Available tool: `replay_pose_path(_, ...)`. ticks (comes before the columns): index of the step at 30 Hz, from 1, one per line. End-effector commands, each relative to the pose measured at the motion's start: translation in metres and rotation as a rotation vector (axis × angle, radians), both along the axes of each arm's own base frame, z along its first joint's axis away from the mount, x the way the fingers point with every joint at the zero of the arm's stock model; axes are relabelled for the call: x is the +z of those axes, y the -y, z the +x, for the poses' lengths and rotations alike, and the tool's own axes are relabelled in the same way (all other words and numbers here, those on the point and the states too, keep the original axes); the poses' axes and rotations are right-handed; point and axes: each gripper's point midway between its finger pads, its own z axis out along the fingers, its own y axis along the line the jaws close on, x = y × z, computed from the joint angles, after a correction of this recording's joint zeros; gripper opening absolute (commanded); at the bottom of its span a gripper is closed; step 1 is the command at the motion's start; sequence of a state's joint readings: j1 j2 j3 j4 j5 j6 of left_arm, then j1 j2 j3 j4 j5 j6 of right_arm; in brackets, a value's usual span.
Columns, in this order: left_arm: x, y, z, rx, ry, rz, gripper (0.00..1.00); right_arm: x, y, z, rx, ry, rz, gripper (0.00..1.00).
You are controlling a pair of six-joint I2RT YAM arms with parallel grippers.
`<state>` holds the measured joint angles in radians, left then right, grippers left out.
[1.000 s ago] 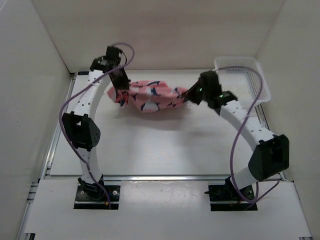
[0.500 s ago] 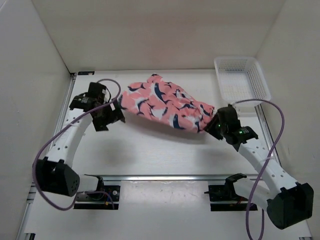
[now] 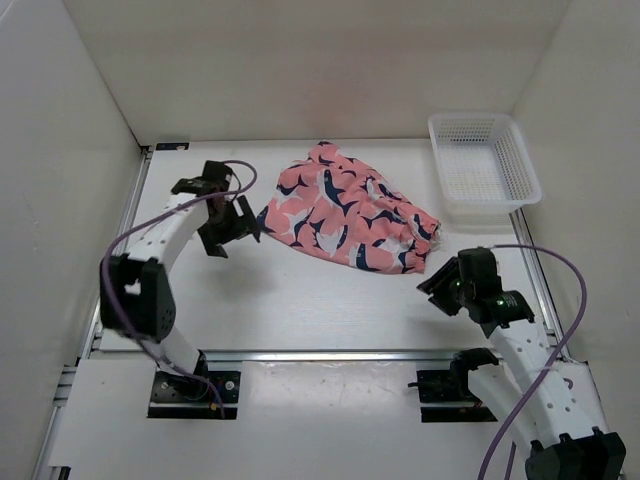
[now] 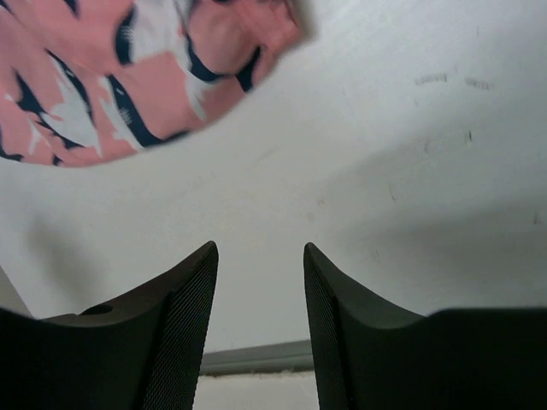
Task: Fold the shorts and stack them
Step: Flatten the shorts out
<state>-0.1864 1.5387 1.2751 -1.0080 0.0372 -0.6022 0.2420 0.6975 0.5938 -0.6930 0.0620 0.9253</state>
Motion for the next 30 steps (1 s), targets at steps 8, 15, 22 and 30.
replay_pose_path(8, -0.055, 0.028, 0.095, -0.049, -0.050, -0.004, 1.00, -0.017, -0.018, -0.029, 0.012, -0.081, 0.153, 0.58)
replay_pose_path(15, -0.086, 0.039, 0.123, -0.015, -0.094, -0.029, 0.88, -0.021, -0.013, -0.010, -0.030, -0.046, 0.123, 0.64)
replay_pose_path(22, -0.066, 0.041, 0.135, -0.060, -0.062, -0.023, 0.10, -0.032, -0.008, 0.044, -0.071, -0.056, 0.121, 0.69)
replay_pose_path(30, -0.002, 0.038, 0.133, -0.067, 0.066, -0.033, 0.10, -0.071, -0.009, 0.095, -0.091, -0.132, 0.090, 0.62)
